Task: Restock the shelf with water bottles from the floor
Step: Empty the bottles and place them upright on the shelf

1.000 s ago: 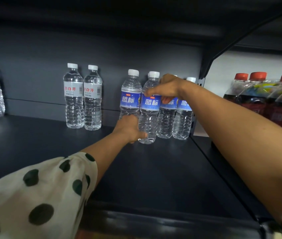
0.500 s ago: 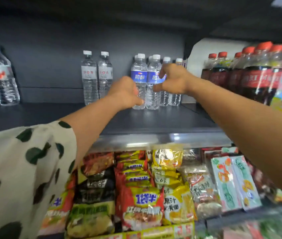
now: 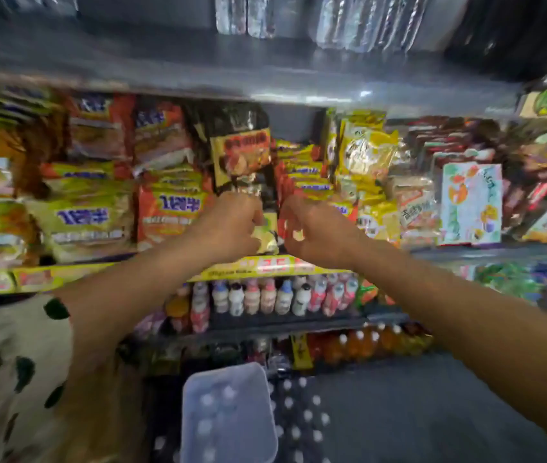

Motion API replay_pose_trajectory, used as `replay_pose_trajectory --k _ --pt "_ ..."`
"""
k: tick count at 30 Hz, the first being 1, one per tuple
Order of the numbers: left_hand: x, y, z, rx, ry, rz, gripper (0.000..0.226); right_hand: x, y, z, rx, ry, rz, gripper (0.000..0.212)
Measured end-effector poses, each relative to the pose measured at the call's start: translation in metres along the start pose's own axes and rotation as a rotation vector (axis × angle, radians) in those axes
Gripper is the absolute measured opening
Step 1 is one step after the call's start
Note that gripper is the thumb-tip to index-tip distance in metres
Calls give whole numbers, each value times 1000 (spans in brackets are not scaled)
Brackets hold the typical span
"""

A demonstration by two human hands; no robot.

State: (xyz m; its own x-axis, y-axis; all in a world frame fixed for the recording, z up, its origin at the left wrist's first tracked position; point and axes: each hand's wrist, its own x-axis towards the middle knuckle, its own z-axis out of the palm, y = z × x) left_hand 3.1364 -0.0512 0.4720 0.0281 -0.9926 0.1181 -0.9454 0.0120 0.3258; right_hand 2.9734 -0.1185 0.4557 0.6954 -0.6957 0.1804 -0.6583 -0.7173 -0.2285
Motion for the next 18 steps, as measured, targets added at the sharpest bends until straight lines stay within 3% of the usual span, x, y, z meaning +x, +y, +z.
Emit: replay_pose_trajectory --k 5,10,14,18 --pt "-50 -67 137 -14 -330 -125 18 -30 5 162 87 -299 8 45" --pt "-92 -125 277 -97 -523 -273 7 -70 7 321 119 -558 43 46" --pt "-117 -168 365 -202 -606 -412 41 -82 11 428 122 -662 66 57" --pt "-124 -204 429 -135 -652 -498 41 -78 22 519 26 -707 93 66"
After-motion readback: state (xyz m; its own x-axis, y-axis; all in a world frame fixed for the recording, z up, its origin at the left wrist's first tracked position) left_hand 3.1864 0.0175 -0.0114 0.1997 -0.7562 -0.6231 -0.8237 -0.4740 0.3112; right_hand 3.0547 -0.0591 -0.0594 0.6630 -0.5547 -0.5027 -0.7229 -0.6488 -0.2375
